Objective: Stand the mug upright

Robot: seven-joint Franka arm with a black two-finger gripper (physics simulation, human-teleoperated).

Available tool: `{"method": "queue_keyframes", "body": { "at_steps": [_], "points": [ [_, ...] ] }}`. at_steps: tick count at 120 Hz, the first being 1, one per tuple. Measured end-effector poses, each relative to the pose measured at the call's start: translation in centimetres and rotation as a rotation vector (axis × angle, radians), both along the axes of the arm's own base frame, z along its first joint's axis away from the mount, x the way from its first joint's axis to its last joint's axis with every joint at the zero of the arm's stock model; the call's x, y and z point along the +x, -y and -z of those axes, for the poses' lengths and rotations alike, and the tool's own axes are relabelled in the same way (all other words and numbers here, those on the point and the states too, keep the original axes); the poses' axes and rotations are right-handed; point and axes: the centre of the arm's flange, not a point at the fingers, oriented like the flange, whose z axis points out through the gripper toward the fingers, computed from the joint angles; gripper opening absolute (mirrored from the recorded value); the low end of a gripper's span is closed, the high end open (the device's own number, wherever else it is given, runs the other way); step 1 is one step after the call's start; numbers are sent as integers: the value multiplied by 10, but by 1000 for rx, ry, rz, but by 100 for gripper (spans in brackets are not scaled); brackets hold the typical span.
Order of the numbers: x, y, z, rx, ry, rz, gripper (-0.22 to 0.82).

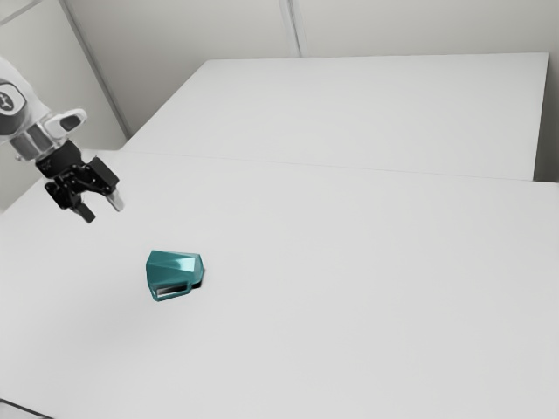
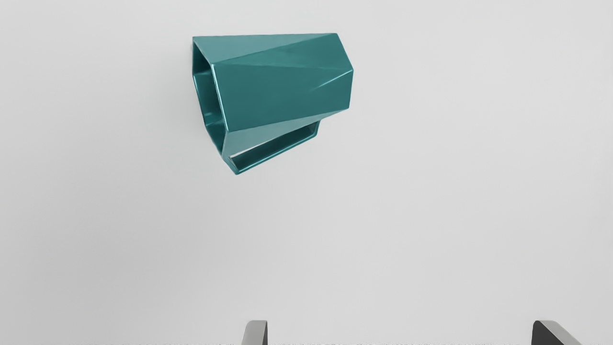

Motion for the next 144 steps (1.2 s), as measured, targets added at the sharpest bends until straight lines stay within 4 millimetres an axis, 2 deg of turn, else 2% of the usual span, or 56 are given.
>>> {"method": "queue_keyframes", "body": {
  "at_steps": [11, 28, 45, 77, 144],
  "points": [
    [-4, -14, 22, -49, -17, -17, 60],
    [-7, -24, 63, -91, -47, -13, 60],
    [-3, -39, 102, -140, -52, -17, 60],
    [9, -60, 150, -258, 28, -32, 60],
    [33, -77, 203, -362, 189, 42, 60]
  ]
}}
